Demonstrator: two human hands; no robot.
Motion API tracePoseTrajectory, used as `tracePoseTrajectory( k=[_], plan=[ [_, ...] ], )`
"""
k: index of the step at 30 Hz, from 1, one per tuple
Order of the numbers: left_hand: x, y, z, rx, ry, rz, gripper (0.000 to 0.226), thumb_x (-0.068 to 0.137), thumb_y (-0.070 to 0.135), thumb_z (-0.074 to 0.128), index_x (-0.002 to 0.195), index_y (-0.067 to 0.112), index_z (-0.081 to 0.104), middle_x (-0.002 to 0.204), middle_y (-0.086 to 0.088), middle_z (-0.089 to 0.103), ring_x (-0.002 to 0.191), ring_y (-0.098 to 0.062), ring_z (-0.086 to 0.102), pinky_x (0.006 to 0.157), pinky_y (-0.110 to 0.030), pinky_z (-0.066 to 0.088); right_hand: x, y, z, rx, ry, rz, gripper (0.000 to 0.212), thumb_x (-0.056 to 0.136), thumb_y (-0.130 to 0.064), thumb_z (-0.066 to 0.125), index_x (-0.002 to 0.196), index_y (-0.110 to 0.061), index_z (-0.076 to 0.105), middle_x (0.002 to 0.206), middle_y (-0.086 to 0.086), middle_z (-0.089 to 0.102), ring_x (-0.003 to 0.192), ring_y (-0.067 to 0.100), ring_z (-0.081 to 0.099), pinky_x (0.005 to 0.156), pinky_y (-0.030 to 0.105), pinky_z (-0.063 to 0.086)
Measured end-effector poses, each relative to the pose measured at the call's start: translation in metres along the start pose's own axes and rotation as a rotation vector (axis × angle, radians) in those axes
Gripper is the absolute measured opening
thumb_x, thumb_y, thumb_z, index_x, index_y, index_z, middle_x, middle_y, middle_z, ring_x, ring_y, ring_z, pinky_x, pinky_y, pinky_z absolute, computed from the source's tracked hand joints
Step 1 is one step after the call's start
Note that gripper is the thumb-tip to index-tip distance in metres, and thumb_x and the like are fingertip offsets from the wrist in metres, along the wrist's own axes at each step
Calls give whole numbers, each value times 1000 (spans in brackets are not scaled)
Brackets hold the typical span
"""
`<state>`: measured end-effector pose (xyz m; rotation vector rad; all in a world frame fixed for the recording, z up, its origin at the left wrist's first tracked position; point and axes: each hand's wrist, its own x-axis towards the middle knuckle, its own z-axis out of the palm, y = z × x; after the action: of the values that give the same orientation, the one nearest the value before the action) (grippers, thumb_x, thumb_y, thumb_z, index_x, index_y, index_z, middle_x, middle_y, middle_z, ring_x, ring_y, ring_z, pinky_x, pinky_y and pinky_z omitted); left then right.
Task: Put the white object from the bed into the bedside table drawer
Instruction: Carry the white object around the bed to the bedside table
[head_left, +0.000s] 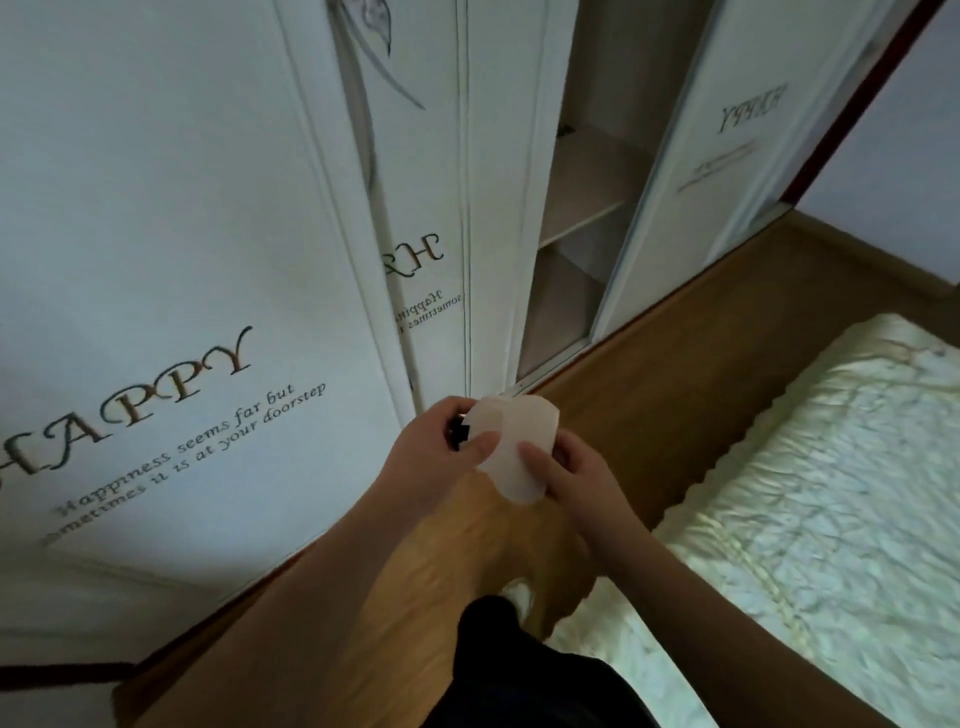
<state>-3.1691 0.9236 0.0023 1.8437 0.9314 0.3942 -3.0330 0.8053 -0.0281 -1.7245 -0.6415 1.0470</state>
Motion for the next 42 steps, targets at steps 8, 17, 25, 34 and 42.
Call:
tracePoseTrajectory(
  k=[8, 17, 25, 34, 42],
  plan=[
    [165, 27, 35, 35, -293, -43, 40, 79, 41, 74, 112, 27, 57, 102, 5, 67, 91, -13, 65, 77, -31, 59, 111, -20, -71, 79, 212, -15, 21, 80, -51, 69, 94, -45, 54, 96, -20, 65, 80, -12, 65, 56, 11, 52],
    [313, 99, 134, 30, -534, 78, 35, 79, 51, 69, 105, 35, 54, 101, 7, 64, 89, -13, 66, 75, -35, 61, 184, -37, -187, 191, 539, 10, 28, 83, -55, 63, 107, -43, 54, 104, -15, 66, 87, 4, 67, 60, 15, 54],
    [465, 143, 215, 18, -709, 159, 28, 78, 49, 69, 99, 40, 53, 100, 11, 64, 87, -9, 66, 66, -22, 58, 277, -36, -281, 384, 814, 24, 26, 91, -44, 55, 113, -31, 59, 109, -2, 65, 90, 9, 68, 65, 21, 55],
    [621, 220, 309, 10, -899, 191, 39, 64, 67, 68, 94, 46, 54, 99, 17, 64, 78, 5, 67, 60, -20, 57, 368, -65, -406, 408, 1040, 82, 20, 97, -35, 52, 110, -27, 65, 103, -3, 71, 92, 13, 69, 84, 35, 56],
    [713, 287, 443, 37, -980, 227, 34, 72, 63, 67, 96, 44, 54, 101, 8, 67, 75, -9, 72, 62, -25, 59, 415, -39, -543, 476, 1126, 159, 17, 97, -33, 53, 106, -32, 66, 100, -5, 72, 91, 16, 69, 77, 31, 54]
  ],
)
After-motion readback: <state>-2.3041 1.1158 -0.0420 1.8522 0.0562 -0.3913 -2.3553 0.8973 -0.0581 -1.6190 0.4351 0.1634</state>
